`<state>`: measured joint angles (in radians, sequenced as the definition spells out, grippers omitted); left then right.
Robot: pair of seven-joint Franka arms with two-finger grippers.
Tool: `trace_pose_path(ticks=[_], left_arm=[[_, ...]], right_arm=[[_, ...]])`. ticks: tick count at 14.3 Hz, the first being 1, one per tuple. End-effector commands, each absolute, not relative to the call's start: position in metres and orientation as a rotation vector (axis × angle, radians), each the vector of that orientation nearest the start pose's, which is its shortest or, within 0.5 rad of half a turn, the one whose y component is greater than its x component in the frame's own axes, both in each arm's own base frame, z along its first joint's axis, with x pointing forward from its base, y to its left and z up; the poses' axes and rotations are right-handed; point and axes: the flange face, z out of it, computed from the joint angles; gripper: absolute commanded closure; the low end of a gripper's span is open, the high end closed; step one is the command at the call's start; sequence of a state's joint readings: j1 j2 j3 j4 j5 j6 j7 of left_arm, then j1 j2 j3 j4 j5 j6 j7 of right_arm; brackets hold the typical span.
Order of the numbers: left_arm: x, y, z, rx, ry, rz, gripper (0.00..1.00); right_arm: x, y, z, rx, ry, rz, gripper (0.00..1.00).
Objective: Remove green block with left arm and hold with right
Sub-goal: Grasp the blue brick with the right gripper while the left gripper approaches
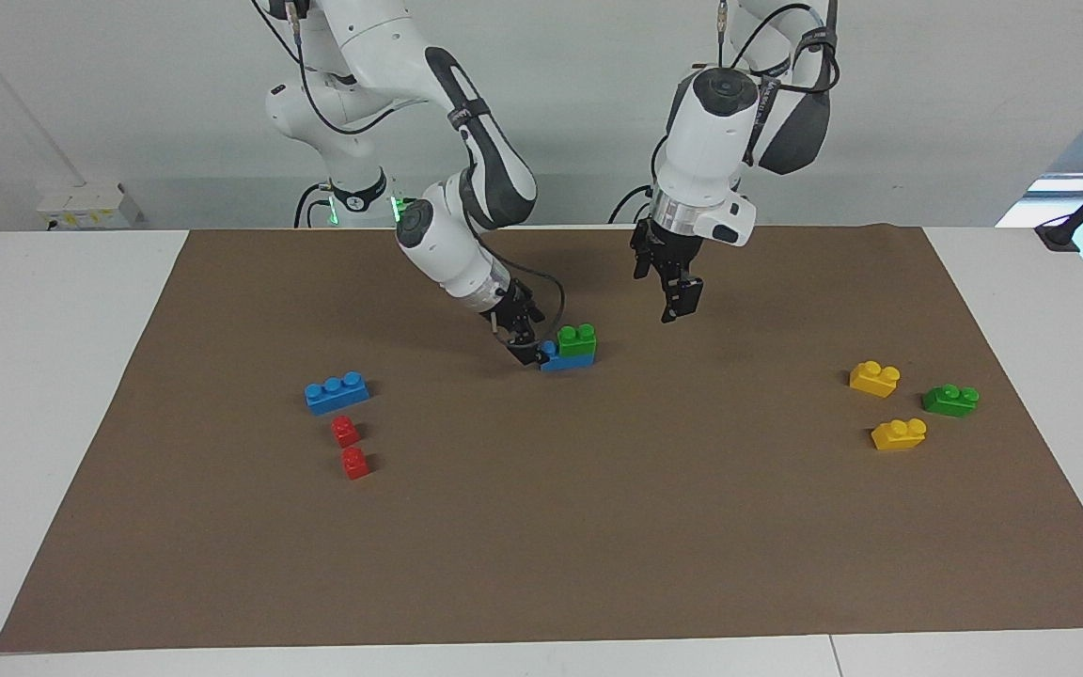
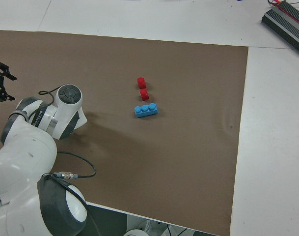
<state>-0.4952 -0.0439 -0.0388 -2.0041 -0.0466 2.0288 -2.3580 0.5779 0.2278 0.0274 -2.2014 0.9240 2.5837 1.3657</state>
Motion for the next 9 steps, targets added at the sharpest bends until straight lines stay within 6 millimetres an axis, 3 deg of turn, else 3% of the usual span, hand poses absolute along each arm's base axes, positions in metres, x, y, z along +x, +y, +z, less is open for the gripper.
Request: trace_pose_path(ticks=[1, 9], left_arm=[[0.468, -0.293, 0.470, 1.822, 2.458, -0.051, 0.00], [0.454, -0.320, 0.442, 1.841, 2.442, -0.053, 0.00]], right_arm=[[0.479, 0.311, 0.285, -1.922, 1.838, 0.503, 0.00], [0.488, 0.315, 0.277, -1.903, 1.848, 0.488, 0.00]])
